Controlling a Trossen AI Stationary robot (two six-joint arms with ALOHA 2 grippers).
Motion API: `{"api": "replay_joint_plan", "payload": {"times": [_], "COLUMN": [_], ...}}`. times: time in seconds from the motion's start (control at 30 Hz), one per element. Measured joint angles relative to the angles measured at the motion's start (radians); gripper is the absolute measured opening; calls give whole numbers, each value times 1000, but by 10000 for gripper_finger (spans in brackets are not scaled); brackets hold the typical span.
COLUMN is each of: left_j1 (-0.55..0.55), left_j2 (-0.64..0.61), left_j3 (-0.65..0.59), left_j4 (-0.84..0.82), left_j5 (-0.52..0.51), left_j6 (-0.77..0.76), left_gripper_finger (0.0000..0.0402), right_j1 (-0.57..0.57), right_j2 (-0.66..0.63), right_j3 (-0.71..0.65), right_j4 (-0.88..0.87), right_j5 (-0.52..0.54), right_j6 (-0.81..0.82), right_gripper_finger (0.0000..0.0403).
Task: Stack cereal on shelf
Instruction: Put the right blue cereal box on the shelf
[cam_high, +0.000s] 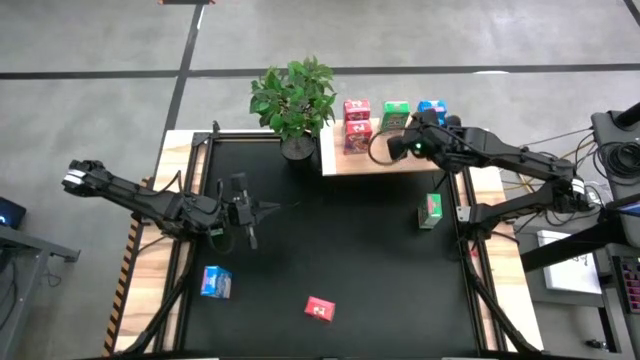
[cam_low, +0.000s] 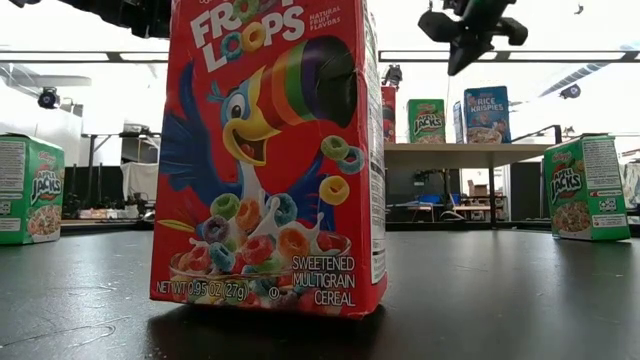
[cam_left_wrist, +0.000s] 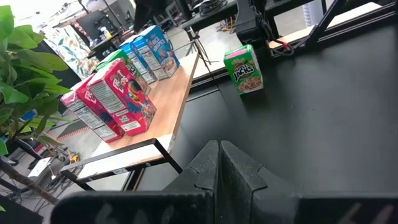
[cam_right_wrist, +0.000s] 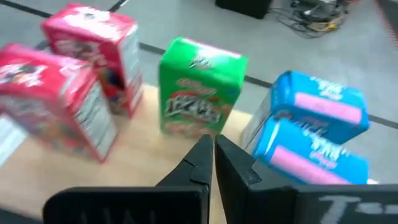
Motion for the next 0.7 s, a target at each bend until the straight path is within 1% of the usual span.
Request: {"api": "replay_joint_plan", "payload": {"times": [0.17, 0.3, 0.5, 0.7], "left_j1": [0, 0, 0, 0], "left_j2": [0, 0, 0, 0], "left_j3": [0, 0, 0, 0], "left_j4": [1, 1, 1, 1], "left_j5": [0, 0, 0, 0], "left_j6": [0, 3, 4, 4], "left_gripper_finger": [0, 0, 0, 0], "right_j1": [-86, -125, -125, -125], "right_j2": [8, 10, 10, 10], "right_j3": [-9, -10, -13, -13], "right_j4": [41, 43, 26, -48], "right_j5": [-13, -53, -58, -58], "right_j6": [-57, -77, -83, -59], "right_gripper_finger": [8, 8, 8, 8]}}
